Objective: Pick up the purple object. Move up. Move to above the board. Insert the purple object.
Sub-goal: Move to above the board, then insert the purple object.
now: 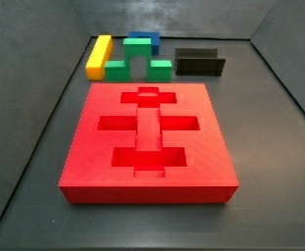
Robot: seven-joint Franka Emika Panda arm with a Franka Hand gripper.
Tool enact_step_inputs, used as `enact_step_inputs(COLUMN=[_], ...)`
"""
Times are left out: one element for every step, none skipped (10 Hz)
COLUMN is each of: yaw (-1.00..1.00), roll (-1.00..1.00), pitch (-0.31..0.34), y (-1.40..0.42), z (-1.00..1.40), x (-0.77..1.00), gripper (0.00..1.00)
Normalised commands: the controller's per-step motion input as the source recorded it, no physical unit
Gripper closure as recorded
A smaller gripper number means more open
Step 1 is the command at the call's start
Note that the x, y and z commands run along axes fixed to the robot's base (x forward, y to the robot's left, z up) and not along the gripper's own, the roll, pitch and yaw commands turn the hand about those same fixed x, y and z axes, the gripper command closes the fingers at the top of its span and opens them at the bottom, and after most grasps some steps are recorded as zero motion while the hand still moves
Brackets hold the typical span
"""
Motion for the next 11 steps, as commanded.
enact_step_inputs(yaw=[0.00, 0.00, 0.00, -0.10, 0.00, 0.00, 0.00, 0.00, 0.00, 0.05, 0.20], roll=[0.01, 0.00, 0.00, 0.00, 0.09, 0.13, 0.12, 0.11, 0.10, 0.00, -0.02], pitch=[0.141, 0.000, 0.000, 0.000, 0.000, 0.021, 0.020, 0.004, 0.017, 0.011, 0.013], y=[-0.19, -0.02, -0.17, -0.25, -0.46, -0.43, -0.44, -0.47, -0.47, -0.48, -0.48], z=[0.06, 0.00, -0.07, -0.39, -0.54, -0.60, -0.61, -0.59, -0.63, -0.69, -0.60], x=[0.03, 0.01, 0.53, 0.97, 1.00, 1.00, 0.99, 0.99, 0.97, 0.91, 0.81], gripper=[1.00, 1.00, 1.00, 1.00, 1.00, 1.00, 1.00, 1.00, 1.00, 1.00, 1.00])
